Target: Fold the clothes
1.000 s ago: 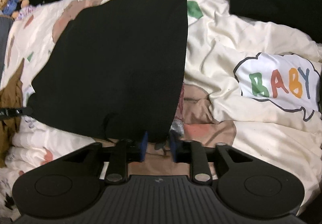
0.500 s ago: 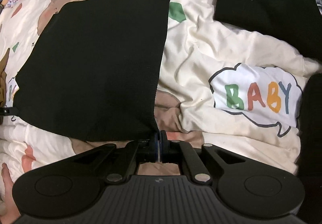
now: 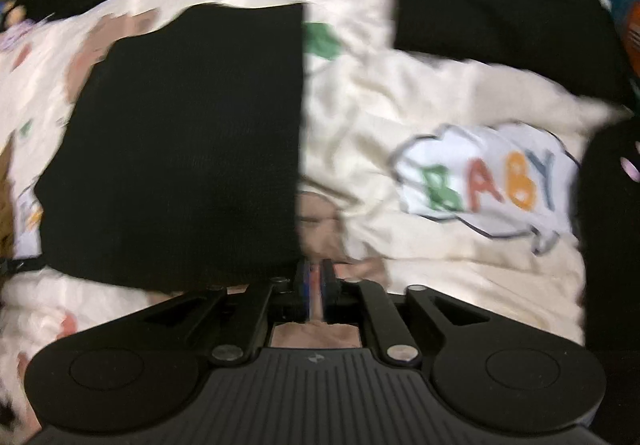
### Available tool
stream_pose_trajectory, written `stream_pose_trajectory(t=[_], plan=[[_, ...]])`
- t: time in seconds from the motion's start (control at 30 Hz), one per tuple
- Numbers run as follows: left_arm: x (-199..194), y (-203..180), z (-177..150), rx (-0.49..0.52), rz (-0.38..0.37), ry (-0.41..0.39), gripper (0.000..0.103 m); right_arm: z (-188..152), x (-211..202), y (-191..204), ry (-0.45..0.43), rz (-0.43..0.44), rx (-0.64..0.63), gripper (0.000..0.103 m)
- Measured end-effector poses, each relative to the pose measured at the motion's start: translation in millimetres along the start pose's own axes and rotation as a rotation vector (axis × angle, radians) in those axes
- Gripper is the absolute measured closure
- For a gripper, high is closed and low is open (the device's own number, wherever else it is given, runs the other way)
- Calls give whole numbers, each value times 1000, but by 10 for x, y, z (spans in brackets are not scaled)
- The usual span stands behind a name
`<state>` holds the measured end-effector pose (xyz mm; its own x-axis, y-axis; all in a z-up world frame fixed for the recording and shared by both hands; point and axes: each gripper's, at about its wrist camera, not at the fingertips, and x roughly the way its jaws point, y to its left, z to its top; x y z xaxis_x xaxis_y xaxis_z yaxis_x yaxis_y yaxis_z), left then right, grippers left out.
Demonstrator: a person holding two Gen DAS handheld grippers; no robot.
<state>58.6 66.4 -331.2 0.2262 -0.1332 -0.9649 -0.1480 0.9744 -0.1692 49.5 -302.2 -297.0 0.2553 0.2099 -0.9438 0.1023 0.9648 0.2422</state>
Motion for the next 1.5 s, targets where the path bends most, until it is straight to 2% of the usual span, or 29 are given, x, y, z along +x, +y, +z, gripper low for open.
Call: stream_pose_trajectory(t=[0.07, 0.1, 0.13, 0.17, 0.33, 0.6, 0.77, 1.07, 1.13, 1.17, 1.2, 1.23, 1.3, 1.33, 1.4, 1.5], plan=[[-89, 74, 30, -58, -48, -35, 68, -56, -32, -118, -14, 53, 86, 77], [-118, 85, 43, -68, -53, -47, 61, -79, -56, -172, -28, 72, 126, 65], [-149, 98, 55, -80, -60, -59, 58, -102, -79, -227, -42, 93, 169, 59], [-179, 115, 60, -100, -72, -72, 55, -128, -95, -285, -56, 123, 219, 59], [-156, 117, 44, -149, -112, -68, 55, -242, -107, -467, -103, 257, 421, 59], [-20, 90, 20, -153, -152, -24, 55, -368, 144, -327, -82, 329, 492, 59], [54, 52, -39, -132, -170, -13, 53, -452, 311, -269, -101, 366, 532, 59], [252, 144, -191, -215, -208, -28, 53, -639, 608, -292, -117, 450, 680, 55], [262, 158, -207, -224, -217, -45, 55, -648, 626, -304, -126, 462, 687, 55], [266, 166, -216, -229, -223, -54, 64, -650, 632, -310, -139, 470, 682, 56], [266, 171, -219, -234, -232, -58, 81, -652, 636, -316, -152, 476, 677, 56], [266, 182, -221, -247, -256, -61, 87, -654, 630, -319, -167, 476, 673, 64], [262, 193, -221, -263, -274, -65, 92, -658, 620, -336, -185, 488, 682, 79], [255, 193, -221, -267, -268, -64, 92, -658, 606, -340, -196, 491, 682, 83], [248, 193, -242, -275, -272, -58, 93, -653, 563, -339, -226, 484, 671, 89], [240, 185, -277, -276, -277, -48, 94, -650, 500, -329, -263, 445, 664, 92]])
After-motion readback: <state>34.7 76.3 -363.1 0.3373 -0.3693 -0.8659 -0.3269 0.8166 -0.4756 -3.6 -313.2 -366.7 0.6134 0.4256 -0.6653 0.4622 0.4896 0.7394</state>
